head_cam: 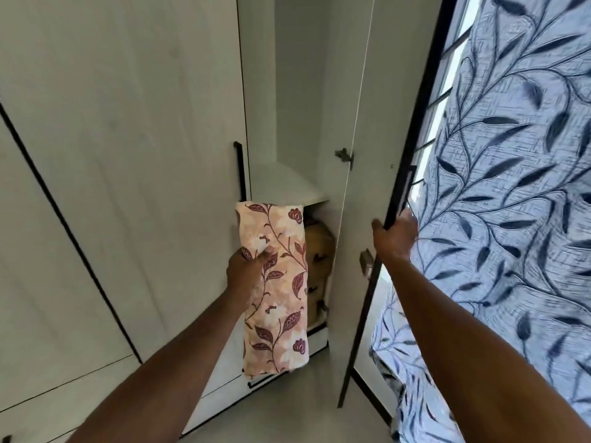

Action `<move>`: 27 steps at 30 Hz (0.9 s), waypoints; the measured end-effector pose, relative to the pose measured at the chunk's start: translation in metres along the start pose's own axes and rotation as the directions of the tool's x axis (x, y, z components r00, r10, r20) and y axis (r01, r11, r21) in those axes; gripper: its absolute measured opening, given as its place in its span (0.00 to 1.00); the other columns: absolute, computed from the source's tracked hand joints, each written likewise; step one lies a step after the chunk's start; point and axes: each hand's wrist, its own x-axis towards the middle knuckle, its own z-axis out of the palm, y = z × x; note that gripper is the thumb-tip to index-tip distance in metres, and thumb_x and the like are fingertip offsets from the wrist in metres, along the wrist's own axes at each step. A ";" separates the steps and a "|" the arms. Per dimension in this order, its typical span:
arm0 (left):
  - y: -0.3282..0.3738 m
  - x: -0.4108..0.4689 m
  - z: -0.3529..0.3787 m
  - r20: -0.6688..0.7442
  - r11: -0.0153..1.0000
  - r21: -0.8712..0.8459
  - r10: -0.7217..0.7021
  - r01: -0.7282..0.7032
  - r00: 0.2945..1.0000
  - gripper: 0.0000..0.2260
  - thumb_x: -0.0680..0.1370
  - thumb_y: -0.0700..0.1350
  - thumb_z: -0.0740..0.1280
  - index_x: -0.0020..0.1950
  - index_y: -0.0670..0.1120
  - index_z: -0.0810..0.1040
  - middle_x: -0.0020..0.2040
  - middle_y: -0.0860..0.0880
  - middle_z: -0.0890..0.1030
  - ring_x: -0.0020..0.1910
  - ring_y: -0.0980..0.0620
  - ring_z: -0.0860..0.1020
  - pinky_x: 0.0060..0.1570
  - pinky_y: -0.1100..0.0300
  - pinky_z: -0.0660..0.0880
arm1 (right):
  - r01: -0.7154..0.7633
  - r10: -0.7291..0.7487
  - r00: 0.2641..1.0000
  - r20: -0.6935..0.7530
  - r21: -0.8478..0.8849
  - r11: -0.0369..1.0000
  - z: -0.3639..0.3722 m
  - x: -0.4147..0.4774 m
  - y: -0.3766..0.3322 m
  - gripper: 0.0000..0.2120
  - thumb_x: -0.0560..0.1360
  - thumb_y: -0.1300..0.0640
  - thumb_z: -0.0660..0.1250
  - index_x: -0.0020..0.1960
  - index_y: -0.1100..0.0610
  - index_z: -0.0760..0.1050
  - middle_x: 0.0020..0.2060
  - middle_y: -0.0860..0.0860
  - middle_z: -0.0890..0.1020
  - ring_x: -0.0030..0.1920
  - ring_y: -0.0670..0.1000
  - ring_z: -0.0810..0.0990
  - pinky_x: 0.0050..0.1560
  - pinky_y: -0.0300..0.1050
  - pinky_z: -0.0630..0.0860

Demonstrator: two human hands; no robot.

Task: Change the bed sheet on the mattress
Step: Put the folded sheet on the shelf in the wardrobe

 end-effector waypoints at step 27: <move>0.030 -0.007 0.153 0.046 0.929 -0.277 -0.244 0.247 0.969 0.21 0.78 0.47 0.72 0.68 0.39 0.76 0.59 0.35 0.82 0.41 0.37 0.83 0.47 0.41 0.73 | -0.340 0.166 0.795 0.584 0.203 0.918 0.061 0.006 0.074 0.23 0.79 0.40 0.66 0.65 0.56 0.77 0.63 0.56 0.82 0.59 0.54 0.80 0.60 0.47 0.77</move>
